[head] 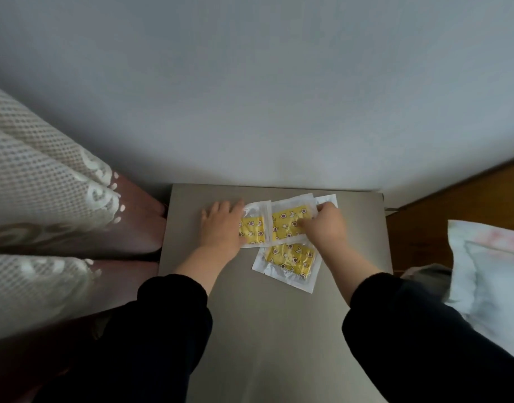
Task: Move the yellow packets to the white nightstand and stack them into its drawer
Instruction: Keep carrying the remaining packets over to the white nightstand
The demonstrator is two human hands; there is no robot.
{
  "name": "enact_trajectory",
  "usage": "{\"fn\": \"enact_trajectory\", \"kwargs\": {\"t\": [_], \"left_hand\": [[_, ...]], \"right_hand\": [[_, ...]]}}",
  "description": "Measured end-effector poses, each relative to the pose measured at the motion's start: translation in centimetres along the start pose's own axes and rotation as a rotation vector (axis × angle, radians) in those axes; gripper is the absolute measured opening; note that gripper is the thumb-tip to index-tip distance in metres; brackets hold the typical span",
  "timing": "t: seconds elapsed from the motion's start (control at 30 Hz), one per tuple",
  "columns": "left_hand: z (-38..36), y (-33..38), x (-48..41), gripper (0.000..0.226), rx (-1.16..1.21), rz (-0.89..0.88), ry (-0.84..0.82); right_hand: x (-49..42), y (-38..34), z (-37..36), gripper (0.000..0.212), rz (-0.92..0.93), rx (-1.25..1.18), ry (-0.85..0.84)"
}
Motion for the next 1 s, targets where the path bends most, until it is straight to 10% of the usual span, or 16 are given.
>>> {"fn": "enact_trajectory", "kwargs": {"t": [0.23, 0.43, 0.63, 1.0], "left_hand": [[1.1, -0.6, 0.1, 0.019, 0.234, 0.021, -0.041], [3.0, 0.1, 1.2, 0.027, 0.574, -0.095, -0.165], [1.4, 4.8, 1.6, 0.036, 0.191, -0.395, -0.385], [-1.8, 6.5, 2.5, 0.044, -0.147, -0.455, -0.284]], "right_hand": [[0.3, 0.6, 2.2, 0.014, 0.033, -0.349, -0.020], [0.7, 4.1, 8.0, 0.007, -0.056, -0.619, 0.115], [0.3, 6.3, 8.9, 0.012, -0.181, -0.757, 0.111], [-0.1, 4.8, 5.3, 0.012, -0.064, -0.437, 0.031]]}}
Point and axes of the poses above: each hand's wrist, its own x-axis away from the middle knuckle, its own z-axis out of the back of the hand, y = z × x, the point moved 2 cm from there along -x, towards the middle knuckle, and after that the axes turned 7 degrees about -y, right-handed, at the moved point
